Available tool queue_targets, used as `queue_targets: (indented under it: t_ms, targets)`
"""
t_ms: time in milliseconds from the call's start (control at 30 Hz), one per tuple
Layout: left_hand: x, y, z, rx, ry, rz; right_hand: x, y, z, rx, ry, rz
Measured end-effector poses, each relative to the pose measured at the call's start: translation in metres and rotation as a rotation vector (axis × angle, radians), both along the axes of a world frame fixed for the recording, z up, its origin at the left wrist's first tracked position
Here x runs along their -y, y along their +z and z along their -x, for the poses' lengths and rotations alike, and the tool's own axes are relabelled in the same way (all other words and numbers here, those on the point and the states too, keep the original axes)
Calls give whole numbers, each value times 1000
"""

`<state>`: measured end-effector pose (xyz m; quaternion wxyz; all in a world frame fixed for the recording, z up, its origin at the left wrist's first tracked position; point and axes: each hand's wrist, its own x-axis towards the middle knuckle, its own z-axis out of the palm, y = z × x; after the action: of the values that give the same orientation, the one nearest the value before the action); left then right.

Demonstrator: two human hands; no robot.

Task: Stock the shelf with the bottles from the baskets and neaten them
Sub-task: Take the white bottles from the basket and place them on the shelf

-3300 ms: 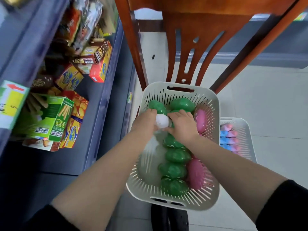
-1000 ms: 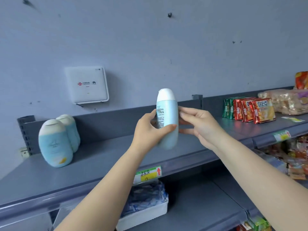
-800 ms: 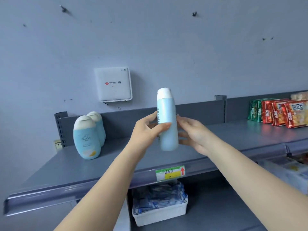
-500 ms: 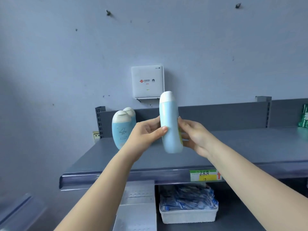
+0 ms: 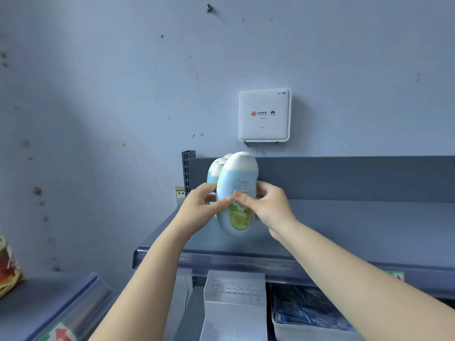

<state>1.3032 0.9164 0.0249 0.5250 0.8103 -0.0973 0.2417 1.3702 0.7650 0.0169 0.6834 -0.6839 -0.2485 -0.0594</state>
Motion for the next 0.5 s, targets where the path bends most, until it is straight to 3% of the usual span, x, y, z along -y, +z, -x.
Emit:
queue_targets:
  t_ms: [100, 267, 500]
  targets:
    - [-21, -6, -9, 9, 24, -32, -16, -6, -11, 35, -1, 62]
    - [-45, -21, -24, -4, 66, 91, -35, -11, -26, 113, -23, 200]
    - [-64, -29, -43, -33, 54, 126, -55, -17, -31, 148, -133, 231]
